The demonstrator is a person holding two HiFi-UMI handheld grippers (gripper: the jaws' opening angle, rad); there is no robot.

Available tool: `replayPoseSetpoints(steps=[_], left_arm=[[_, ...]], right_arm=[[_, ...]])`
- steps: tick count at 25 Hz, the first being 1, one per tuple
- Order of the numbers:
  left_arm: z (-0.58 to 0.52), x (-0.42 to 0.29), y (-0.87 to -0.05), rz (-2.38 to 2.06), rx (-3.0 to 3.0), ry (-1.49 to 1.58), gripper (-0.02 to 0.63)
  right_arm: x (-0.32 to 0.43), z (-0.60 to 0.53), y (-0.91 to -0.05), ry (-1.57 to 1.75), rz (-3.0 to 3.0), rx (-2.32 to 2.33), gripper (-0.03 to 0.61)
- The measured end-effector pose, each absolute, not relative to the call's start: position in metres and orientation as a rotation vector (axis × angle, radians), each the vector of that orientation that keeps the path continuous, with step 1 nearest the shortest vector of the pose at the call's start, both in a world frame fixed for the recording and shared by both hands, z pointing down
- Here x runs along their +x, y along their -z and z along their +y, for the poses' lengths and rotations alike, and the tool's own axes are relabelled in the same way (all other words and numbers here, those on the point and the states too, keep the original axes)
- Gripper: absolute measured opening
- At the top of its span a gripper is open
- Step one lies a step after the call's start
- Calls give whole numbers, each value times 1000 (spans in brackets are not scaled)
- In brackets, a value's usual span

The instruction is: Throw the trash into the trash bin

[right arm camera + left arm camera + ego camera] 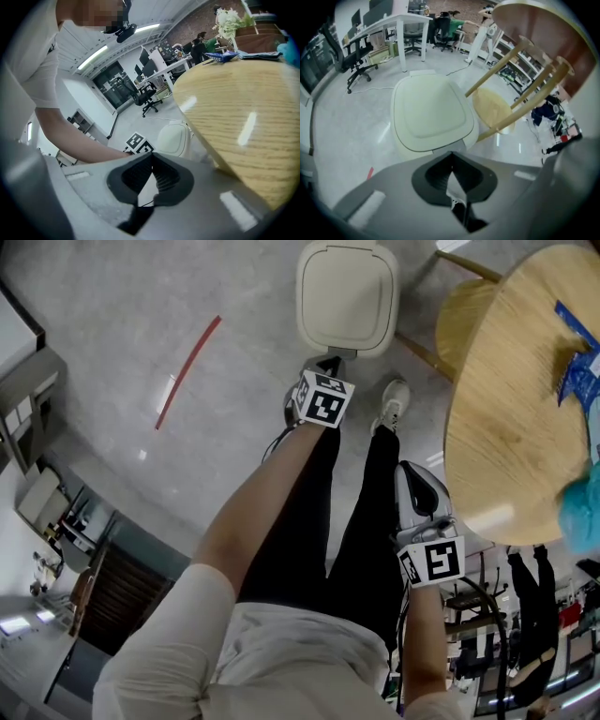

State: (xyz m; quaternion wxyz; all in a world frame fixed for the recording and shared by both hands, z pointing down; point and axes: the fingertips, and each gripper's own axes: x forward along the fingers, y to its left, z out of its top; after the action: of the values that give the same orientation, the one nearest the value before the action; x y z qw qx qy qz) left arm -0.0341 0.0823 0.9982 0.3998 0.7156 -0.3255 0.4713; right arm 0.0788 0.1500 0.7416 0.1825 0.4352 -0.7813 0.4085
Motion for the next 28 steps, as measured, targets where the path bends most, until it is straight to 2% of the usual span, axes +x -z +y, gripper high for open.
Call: replayPoseSetpoints(steps=[13,28], left_arm=[[82,-32,-1026,-859,1785,-1349,5],[82,-33,-1028,-914,1802,-1379,6]], right_arm=[[87,155,-751,-1166,-2194,1242,0],[83,162,-750,-1160,-2218,1235,0]])
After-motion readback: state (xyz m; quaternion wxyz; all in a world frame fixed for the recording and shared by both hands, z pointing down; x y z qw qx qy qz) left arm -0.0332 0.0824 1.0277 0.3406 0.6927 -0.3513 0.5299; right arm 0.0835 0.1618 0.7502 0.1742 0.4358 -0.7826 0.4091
